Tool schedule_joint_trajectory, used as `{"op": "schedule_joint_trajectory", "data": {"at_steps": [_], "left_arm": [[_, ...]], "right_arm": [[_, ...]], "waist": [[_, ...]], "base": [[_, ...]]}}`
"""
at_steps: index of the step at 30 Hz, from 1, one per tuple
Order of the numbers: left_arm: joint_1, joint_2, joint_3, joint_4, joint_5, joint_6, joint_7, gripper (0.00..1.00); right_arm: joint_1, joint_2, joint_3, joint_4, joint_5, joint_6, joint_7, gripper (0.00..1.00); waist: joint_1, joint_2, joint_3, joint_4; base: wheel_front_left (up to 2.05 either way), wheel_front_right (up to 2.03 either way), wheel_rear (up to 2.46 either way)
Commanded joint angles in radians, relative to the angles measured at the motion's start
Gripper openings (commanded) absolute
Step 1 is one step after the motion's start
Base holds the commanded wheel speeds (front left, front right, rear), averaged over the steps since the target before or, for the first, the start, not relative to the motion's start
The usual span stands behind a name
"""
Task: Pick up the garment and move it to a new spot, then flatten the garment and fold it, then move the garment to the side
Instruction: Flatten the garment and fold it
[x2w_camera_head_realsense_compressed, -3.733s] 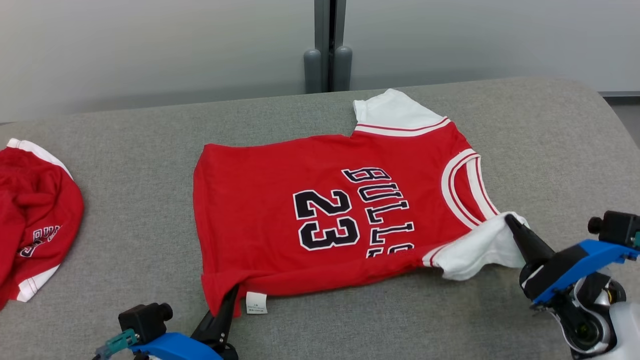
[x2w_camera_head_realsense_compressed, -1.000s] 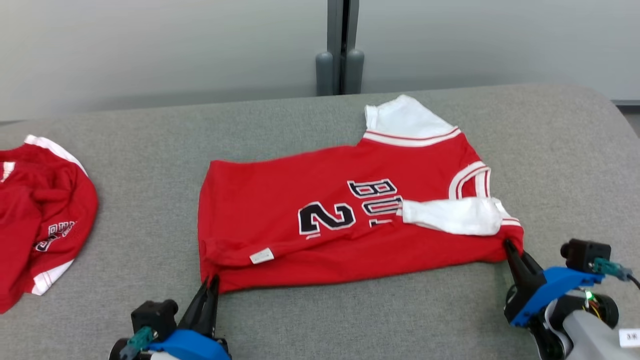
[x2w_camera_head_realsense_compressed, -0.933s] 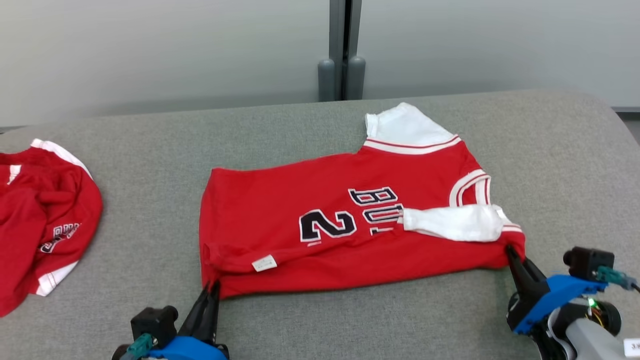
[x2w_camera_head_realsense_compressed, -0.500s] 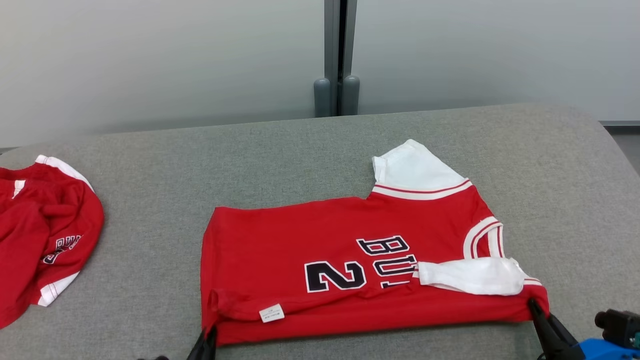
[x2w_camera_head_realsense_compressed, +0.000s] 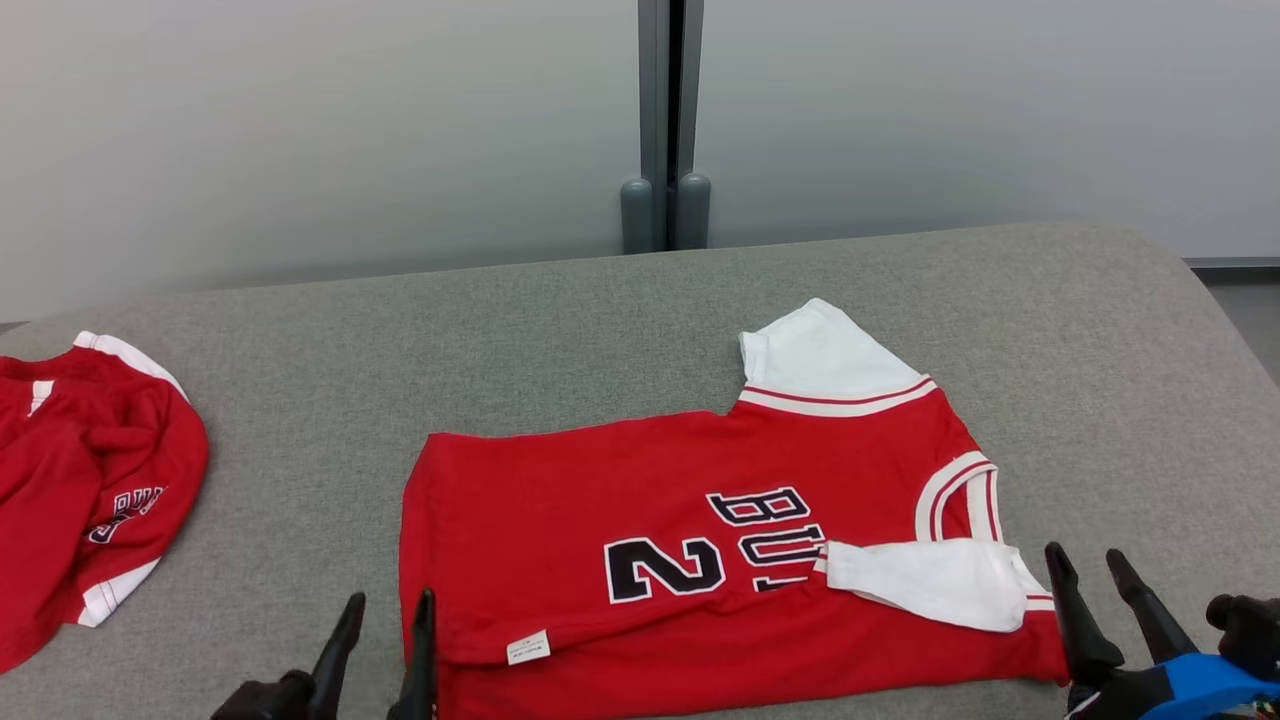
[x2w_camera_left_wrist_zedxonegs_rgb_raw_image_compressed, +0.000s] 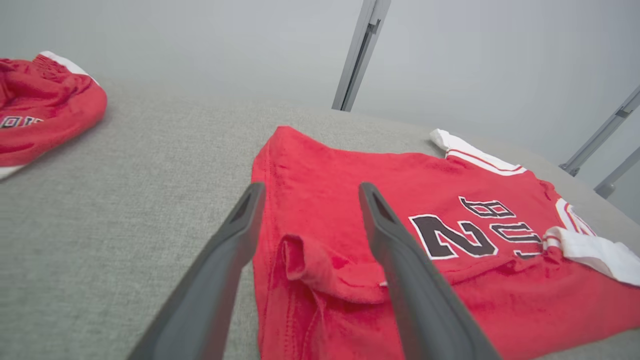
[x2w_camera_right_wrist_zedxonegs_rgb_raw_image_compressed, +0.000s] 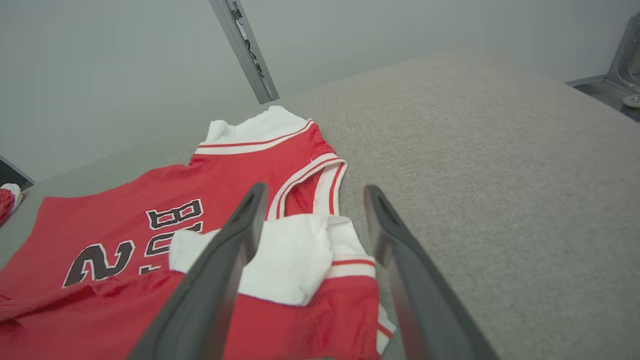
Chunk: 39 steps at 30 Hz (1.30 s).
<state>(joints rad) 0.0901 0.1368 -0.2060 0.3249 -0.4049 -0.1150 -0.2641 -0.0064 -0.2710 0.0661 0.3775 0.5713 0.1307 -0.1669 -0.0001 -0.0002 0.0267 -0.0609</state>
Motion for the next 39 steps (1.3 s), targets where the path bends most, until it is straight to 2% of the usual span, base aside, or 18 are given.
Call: {"op": "schedule_joint_trajectory", "data": {"at_steps": [1,6,11,18,25,39], "left_arm": [[-0.023,-0.003,0.018,-0.019,0.01,0.0,0.0,1.0],[-0.041,-0.025,0.104,-0.093,0.057,-0.003,0.0,1.0],[-0.057,-0.052,0.204,-0.16,0.122,0.013,0.0,1.0],[-0.082,-0.068,0.282,-0.177,0.223,0.009,0.0,1.0],[-0.089,-0.068,0.298,-0.125,0.318,0.008,0.0,1.0],[-0.076,-0.08,0.278,-0.051,0.336,-0.001,0.0,1.0]], "right_arm": [[-0.008,0.012,-0.01,-0.017,-0.02,0.0,-0.009,1.0],[-0.037,0.054,-0.031,-0.079,-0.116,0.0,-0.047,1.0],[-0.065,0.112,-0.029,-0.117,-0.198,0.0,-0.085,1.0],[-0.081,0.167,-0.015,-0.157,-0.288,0.0,-0.098,1.0],[-0.066,0.19,-0.017,-0.175,-0.369,0.0,-0.099,1.0],[-0.045,0.213,-0.019,-0.114,-0.436,0.0,-0.099,1.0]], "waist": [[0.0001,0.0002,-0.001,0.0],[0.0001,0.0002,-0.005,0.002],[0.0001,0.0002,-0.006,0.001],[0.0001,0.0002,0.0,0.003],[0.0001,0.0002,-0.001,0.011],[0.0001,0.0002,-0.01,0.027]], "base": [[0.0,0.0,0.0],[0.0,0.0,0.0],[0.0,0.0,0.0],[0.0,0.0,0.0],[0.0,0.0,0.0],[0.0,0.0,0.0]]}}
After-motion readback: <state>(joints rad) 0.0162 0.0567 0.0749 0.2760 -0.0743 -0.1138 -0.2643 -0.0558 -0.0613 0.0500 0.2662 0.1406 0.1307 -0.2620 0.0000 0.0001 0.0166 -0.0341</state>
